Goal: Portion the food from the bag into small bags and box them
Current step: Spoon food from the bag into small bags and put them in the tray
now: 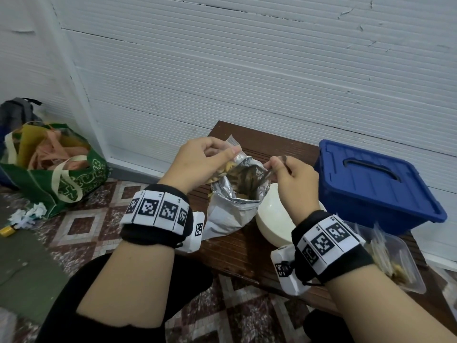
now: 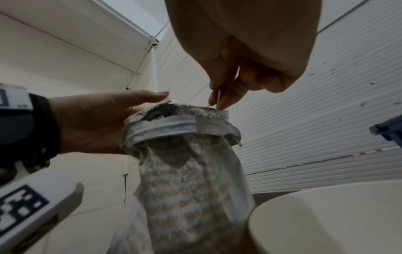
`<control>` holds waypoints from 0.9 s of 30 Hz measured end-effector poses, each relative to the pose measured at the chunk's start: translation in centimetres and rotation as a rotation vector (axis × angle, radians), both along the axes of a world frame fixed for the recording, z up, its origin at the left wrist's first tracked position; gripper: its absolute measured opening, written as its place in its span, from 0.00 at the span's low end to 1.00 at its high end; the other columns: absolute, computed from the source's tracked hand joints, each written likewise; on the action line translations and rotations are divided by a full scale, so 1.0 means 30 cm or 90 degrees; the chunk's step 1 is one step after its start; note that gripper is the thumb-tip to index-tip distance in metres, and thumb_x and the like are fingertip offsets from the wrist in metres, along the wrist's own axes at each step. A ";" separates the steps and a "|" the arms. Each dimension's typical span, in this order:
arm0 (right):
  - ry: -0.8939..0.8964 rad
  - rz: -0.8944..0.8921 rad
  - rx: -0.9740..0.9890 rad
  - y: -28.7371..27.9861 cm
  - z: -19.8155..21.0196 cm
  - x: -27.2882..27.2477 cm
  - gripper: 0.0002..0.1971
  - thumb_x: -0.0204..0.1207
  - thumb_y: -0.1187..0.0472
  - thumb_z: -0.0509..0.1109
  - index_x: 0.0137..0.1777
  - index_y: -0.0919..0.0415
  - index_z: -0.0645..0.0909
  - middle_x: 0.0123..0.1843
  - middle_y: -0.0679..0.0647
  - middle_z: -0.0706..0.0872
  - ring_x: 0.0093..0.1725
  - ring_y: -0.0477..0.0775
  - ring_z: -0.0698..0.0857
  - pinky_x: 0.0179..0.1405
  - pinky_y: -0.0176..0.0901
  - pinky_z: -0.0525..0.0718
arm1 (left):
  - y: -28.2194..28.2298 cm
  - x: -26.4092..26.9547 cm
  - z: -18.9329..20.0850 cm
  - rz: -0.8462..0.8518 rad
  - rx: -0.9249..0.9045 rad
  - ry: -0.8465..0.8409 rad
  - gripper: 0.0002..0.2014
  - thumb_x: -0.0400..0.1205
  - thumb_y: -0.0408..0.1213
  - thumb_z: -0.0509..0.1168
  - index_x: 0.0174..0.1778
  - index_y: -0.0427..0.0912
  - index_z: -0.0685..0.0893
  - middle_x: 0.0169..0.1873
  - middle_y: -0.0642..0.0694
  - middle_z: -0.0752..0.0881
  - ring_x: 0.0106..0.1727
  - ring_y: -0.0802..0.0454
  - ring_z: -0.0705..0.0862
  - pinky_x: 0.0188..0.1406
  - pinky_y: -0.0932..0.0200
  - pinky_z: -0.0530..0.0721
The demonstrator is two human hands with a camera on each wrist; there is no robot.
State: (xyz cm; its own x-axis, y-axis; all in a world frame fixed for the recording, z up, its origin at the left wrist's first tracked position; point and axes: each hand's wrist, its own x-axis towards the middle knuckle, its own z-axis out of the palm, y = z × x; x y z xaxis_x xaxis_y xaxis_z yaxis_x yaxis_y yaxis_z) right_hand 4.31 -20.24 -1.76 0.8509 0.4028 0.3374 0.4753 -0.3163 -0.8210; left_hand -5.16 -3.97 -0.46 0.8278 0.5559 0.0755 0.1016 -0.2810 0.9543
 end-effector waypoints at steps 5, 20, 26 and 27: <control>0.107 -0.063 0.074 0.004 -0.002 0.016 0.16 0.83 0.58 0.63 0.34 0.51 0.84 0.33 0.52 0.87 0.40 0.57 0.87 0.50 0.52 0.85 | 0.000 -0.005 0.004 0.001 0.007 -0.008 0.11 0.73 0.57 0.72 0.43 0.56 0.86 0.44 0.56 0.90 0.49 0.57 0.87 0.44 0.59 0.82; 0.266 -0.192 0.175 -0.031 0.026 0.061 0.19 0.85 0.59 0.60 0.33 0.56 0.82 0.33 0.48 0.84 0.37 0.41 0.78 0.36 0.28 0.70 | 0.018 -0.036 0.034 0.013 -0.006 -0.070 0.12 0.75 0.50 0.71 0.50 0.47 0.85 0.45 0.48 0.90 0.37 0.60 0.87 0.34 0.69 0.84; 0.222 -0.235 0.227 -0.061 0.095 0.098 0.20 0.85 0.60 0.60 0.31 0.54 0.82 0.33 0.49 0.84 0.40 0.47 0.81 0.45 0.38 0.77 | 0.020 -0.056 0.050 0.008 0.080 -0.040 0.13 0.68 0.53 0.75 0.45 0.56 0.84 0.44 0.57 0.87 0.48 0.59 0.86 0.49 0.61 0.85; 0.210 -0.239 0.230 -0.067 0.113 0.107 0.20 0.85 0.59 0.59 0.31 0.53 0.82 0.33 0.49 0.84 0.40 0.47 0.81 0.43 0.36 0.76 | 0.017 -0.055 0.050 0.002 0.096 -0.034 0.13 0.69 0.52 0.76 0.46 0.57 0.84 0.44 0.59 0.87 0.48 0.62 0.86 0.50 0.65 0.84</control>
State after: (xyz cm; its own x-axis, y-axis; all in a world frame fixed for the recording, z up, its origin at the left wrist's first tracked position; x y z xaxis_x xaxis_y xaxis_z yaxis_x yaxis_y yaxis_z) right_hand 7.53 -22.24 1.63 0.9952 -0.0356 0.0916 0.0882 -0.0880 -0.9922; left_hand -6.82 -3.46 1.06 0.8186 0.5376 0.2023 0.0532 -0.4216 0.9052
